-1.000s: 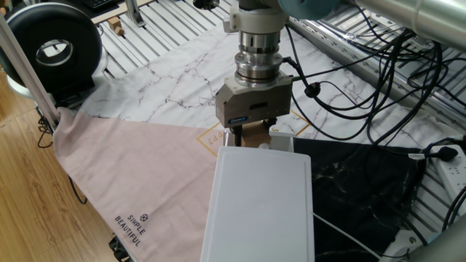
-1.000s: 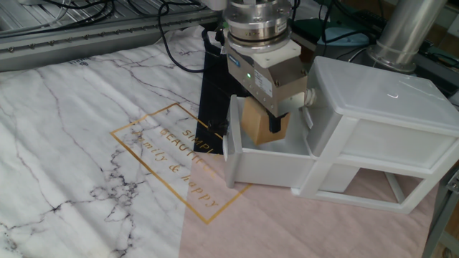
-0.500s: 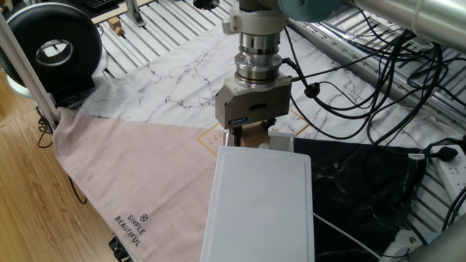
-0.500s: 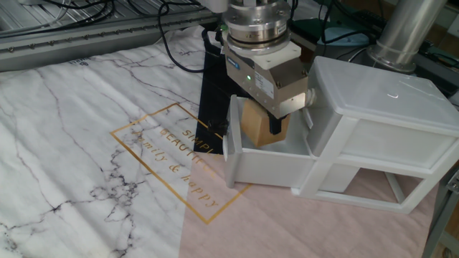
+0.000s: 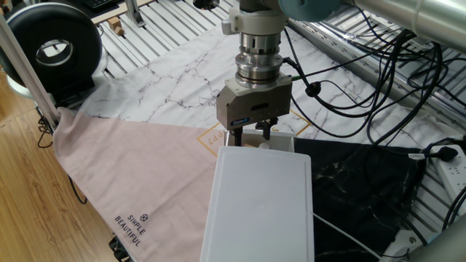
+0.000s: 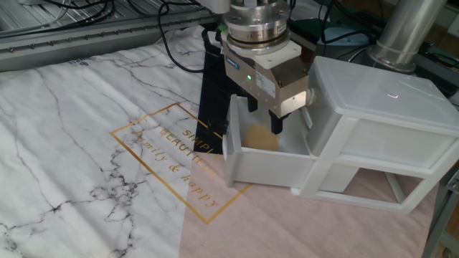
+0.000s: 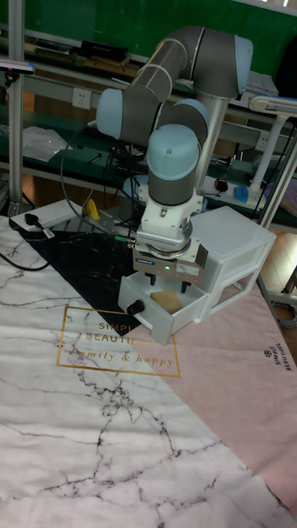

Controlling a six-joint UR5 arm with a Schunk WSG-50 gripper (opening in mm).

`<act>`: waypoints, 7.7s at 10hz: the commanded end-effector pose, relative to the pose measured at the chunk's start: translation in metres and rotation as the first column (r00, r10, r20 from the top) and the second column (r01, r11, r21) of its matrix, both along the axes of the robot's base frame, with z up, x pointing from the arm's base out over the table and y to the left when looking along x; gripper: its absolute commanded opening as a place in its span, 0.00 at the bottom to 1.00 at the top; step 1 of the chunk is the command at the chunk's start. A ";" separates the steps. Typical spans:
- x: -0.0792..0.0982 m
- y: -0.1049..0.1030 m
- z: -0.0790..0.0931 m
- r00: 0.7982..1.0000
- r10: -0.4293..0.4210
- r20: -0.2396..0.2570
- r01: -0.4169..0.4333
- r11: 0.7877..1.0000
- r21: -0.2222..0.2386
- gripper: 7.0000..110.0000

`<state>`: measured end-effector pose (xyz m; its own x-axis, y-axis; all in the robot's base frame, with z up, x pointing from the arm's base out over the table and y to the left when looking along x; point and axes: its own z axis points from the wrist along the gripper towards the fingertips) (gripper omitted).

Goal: Put things in the drawer

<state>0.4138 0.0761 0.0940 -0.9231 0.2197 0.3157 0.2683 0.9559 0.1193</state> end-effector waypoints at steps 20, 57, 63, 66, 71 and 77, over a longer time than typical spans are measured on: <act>0.119 -0.112 -0.024 0.740 0.612 0.280 -0.513 0.782 -0.355 0.00; 0.065 -0.087 -0.051 0.628 0.738 0.246 -0.749 0.659 -0.063 0.00; 0.063 -0.082 -0.047 0.632 0.732 0.254 -0.750 0.661 -0.039 0.00; 0.060 -0.079 -0.045 0.635 0.728 0.259 -0.749 0.662 -0.022 0.00; 0.057 -0.071 -0.042 0.642 0.717 0.271 -0.746 0.665 0.008 0.00; 0.051 -0.063 -0.035 0.652 0.705 0.278 -0.742 0.669 0.041 0.00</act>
<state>0.4657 0.0076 0.0550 -0.8094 -0.5838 0.0639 -0.5614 0.8010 0.2078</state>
